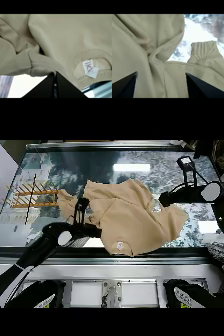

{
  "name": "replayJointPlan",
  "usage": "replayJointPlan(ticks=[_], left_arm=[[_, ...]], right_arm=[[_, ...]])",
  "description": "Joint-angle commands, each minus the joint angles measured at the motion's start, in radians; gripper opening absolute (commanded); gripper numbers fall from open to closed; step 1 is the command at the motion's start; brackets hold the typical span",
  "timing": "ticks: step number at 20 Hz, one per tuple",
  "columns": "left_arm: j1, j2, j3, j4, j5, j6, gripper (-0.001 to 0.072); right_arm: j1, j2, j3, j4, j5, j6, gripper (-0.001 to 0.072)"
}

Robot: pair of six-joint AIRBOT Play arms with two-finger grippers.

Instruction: Fold the clothes and pants, and hang the long-sleeved shirts on hangers.

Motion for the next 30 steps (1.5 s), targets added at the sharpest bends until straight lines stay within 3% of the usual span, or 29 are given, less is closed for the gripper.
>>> replayJointPlan(ticks=[1,3,6,13,16,24,30], left_arm=[[-0.055,0.004,-0.092,0.002,0.012,-0.038,0.0012],[-0.055,0.004,-0.092,0.002,0.011,-0.038,0.0012],[-0.055,0.005,-0.091,0.002,0.01,-0.038,0.0012],[-0.055,0.004,-0.091,0.003,0.011,-0.038,0.0012],[-0.055,0.004,-0.092,0.003,0.011,-0.038,0.0012],[-0.055,0.004,-0.091,0.003,0.011,-0.038,0.0012],[-0.055,0.004,-0.092,0.003,0.011,-0.038,0.0012]], right_arm=[[0.019,0.02,-0.054,0.005,0.137,-0.01,0.0611],[0.082,0.057,-0.157,0.006,0.167,-0.008,0.0516],[0.247,0.096,-0.332,-0.003,0.163,0.107,0.0515],[0.713,0.005,-0.437,-0.229,0.074,0.69,0.0514],[0.802,-0.064,-0.437,-0.267,0.078,0.848,0.0514],[0.821,-0.135,-0.437,-0.355,0.072,1.113,0.0512],[0.829,-0.15,-0.436,-0.327,0.053,1.128,0.0511]])
